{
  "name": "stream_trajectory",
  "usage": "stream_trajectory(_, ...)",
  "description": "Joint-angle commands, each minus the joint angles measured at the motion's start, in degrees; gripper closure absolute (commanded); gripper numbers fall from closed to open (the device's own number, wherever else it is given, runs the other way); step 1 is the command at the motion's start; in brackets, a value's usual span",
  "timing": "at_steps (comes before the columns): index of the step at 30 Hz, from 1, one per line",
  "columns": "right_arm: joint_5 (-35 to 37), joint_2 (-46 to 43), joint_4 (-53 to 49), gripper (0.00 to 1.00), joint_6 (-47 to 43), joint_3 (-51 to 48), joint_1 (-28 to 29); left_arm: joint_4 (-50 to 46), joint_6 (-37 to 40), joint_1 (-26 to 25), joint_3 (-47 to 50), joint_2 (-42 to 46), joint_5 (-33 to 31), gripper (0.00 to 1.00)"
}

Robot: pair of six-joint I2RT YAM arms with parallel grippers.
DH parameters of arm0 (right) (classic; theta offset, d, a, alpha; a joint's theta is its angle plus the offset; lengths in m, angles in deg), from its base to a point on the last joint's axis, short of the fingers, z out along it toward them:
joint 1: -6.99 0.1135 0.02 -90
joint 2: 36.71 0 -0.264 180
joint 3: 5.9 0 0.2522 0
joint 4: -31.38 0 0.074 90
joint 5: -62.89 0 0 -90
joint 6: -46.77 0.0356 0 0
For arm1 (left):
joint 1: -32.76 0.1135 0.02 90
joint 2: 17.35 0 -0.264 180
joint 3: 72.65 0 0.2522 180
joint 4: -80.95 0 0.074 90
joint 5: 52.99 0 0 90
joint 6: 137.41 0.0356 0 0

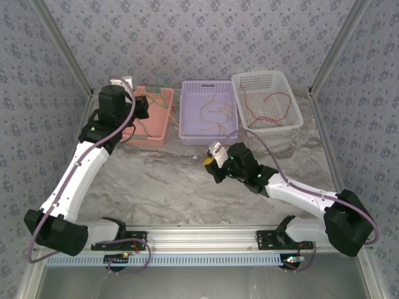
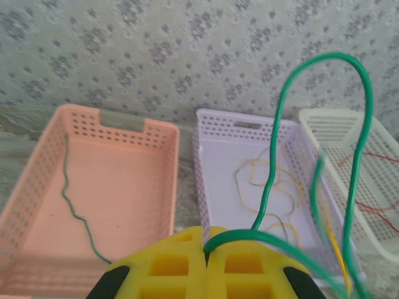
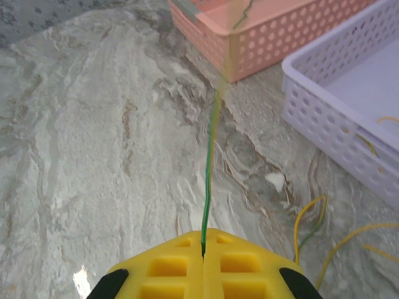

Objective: Untangle the cables

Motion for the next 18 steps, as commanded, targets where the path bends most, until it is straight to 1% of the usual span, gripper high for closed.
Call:
stream_trajectory(1, 2.4, -3.7, -4.0, 1.00, 1.9, -3.1, -0.4, -0.8, 3.8, 0.9, -3.8, -1.3, -3.0, 1.00)
stream_trajectory(5, 4.7, -7.6, -4.9, 1.00, 3.8, -4.8, -1.9, -1.1, 7.1, 0.9, -4.1, -3.1, -6.2, 1.00)
stream_trajectory(7, 4.9, -8.2, -6.1, 1.00, 4.1, -4.7, -3.0, -1.4, 7.5, 1.2, -4.2, -3.4, -6.2, 1.00)
stream_trajectory(10, 4.7, -5.7, -8.5, 1.00, 4.4, -3.1, -4.4, -1.0, 6.5, 1.2, -3.3, -2.4, -4.2, 1.00)
stream_trajectory(14, 6.7, 0.6, -11.2, 1.00, 6.8, 0.3, -5.1, 1.1, 5.4, 0.8, 0.1, 0.5, -0.4, 1.00)
stream_trajectory(17, 9.6, 3.9, -13.0, 1.00, 9.8, 2.4, -5.0, 1.8, 5.0, -0.1, 2.9, 2.3, 1.6, 1.00)
stream_trajectory(18, 10.8, 4.2, -13.4, 0.92, 10.6, 2.8, -4.9, 1.9, 4.9, -0.6, 3.6, 2.8, 1.8, 1.00)
